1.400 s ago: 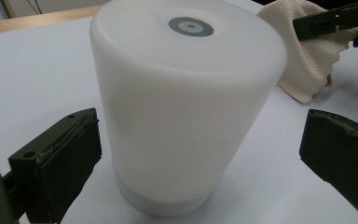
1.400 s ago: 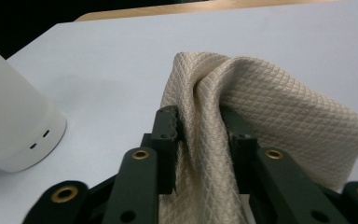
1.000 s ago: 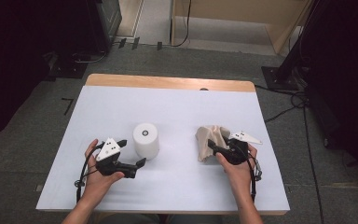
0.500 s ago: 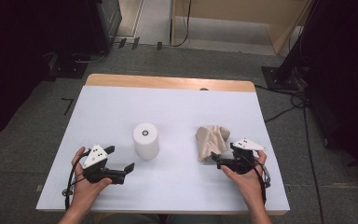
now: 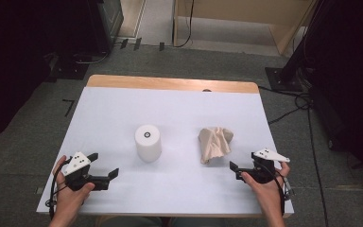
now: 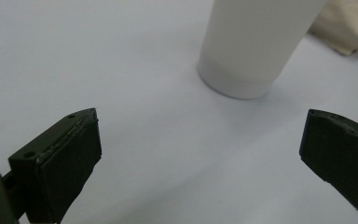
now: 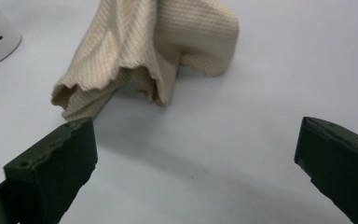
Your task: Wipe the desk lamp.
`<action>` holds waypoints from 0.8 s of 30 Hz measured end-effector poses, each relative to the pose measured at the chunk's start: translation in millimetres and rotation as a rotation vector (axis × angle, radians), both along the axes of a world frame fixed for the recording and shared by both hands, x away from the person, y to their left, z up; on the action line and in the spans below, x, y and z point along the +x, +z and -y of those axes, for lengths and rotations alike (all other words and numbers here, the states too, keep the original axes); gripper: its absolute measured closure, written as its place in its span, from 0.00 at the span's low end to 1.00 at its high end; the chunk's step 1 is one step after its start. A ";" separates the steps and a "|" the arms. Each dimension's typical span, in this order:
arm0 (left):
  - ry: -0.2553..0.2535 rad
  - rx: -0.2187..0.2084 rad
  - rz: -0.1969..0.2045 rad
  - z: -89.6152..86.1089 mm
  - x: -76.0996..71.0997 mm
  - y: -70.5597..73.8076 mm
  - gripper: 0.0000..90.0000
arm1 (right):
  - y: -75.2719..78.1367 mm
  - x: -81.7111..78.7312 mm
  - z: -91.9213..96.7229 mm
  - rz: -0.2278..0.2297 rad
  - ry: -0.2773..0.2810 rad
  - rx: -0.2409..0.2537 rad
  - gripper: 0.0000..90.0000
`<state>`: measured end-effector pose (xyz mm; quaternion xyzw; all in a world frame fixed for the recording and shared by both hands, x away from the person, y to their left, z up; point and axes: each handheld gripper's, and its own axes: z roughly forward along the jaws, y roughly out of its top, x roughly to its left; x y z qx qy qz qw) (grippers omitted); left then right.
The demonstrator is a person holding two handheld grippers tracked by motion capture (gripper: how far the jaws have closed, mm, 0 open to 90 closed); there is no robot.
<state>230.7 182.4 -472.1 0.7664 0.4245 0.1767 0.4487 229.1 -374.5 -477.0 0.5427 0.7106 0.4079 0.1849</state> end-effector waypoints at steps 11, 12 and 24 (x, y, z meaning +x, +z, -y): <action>0.061 0.081 -0.060 -26.5 3.0 -11.6 0.00 | -19.2 -14.2 36.4 -0.050 -0.100 -0.036 0.00; 0.070 0.083 -0.061 -28.5 3.3 -12.3 0.00 | -20.4 -15.3 38.0 -0.059 -0.105 -0.044 0.00; 0.046 0.148 -0.147 -32.3 11.8 -24.1 0.00 | -27.3 -19.9 31.3 -0.079 -0.141 -0.211 0.00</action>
